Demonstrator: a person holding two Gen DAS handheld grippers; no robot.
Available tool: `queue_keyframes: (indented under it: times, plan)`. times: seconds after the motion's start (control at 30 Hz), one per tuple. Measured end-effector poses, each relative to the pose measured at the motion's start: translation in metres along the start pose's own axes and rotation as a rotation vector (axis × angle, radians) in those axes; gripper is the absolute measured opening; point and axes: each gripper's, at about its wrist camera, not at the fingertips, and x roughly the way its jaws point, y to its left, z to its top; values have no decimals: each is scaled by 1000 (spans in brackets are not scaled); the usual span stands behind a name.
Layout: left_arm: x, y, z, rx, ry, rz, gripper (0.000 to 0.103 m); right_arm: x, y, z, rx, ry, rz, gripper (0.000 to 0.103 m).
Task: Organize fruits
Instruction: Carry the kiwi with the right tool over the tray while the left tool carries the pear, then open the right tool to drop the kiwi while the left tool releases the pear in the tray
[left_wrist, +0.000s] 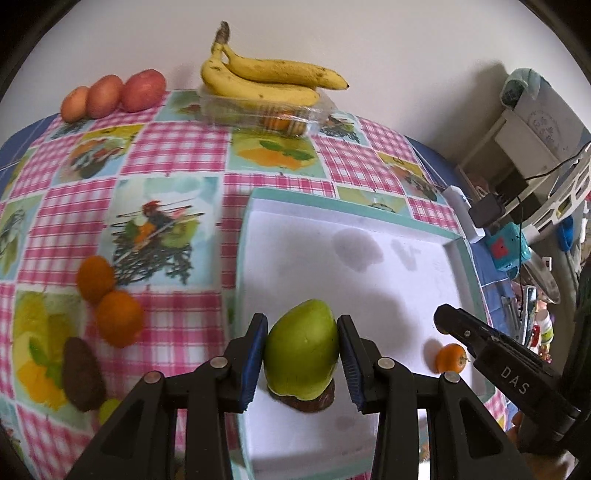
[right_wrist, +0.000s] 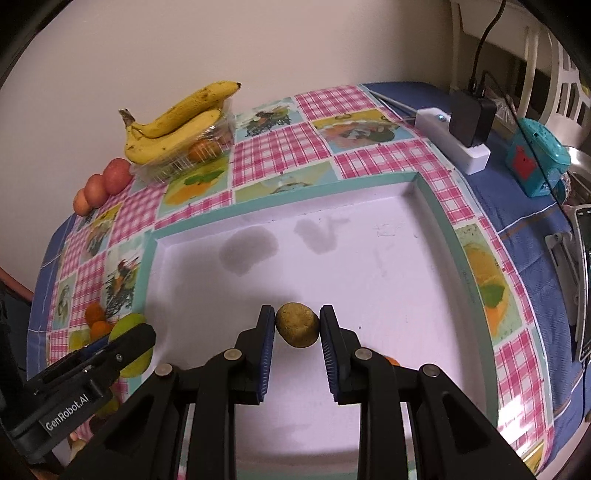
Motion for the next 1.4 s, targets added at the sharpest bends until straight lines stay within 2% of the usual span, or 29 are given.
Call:
queue_keyframes:
  times: [0.17,0.4,0.67,0.7,0.8,0.97,1.03,1.1,1.17,1.23,1.3,1.37,1.4]
  plan:
    - [18,-4,4,6,9,-19,41,15,-3,1,2,25,-18,26]
    - [39,-2,2,-7,57,-6,41,28,-7,-4,10,58,-36,26]
    - [41,0,3,-17,67,-8,41,27,-10,-3,21,62,-41,26]
    - [40,1,3,-20,70,-9,42,26,-10,-4,22,64,-43,27]
    - [32,2,5,-24,67,-30,42,21,-10,-3,24,58,-50,46]
    - [8,3,3,-19,40,-46,44,6,-6,-4,10,37,-55,52]
    - [0,3,3,-19,27,-46,51,1,-5,-5,7,33,-48,65]
    - [-8,7,2,-27,11,-28,60,-3,-2,-7,4,32,-34,68]
    - [-14,11,-1,-41,7,-20,63,-8,1,-9,-4,24,-37,69]
    - [-21,18,-7,-53,18,-4,68,-13,3,-12,-6,10,-48,75]
    - [-27,21,-11,-39,16,33,71,-19,1,-19,14,2,-26,78]
    - [-37,21,-16,-9,-9,110,79,-23,0,-22,25,0,2,78]
    - [-41,21,-18,2,-24,143,86,-25,1,-23,23,-7,5,79]
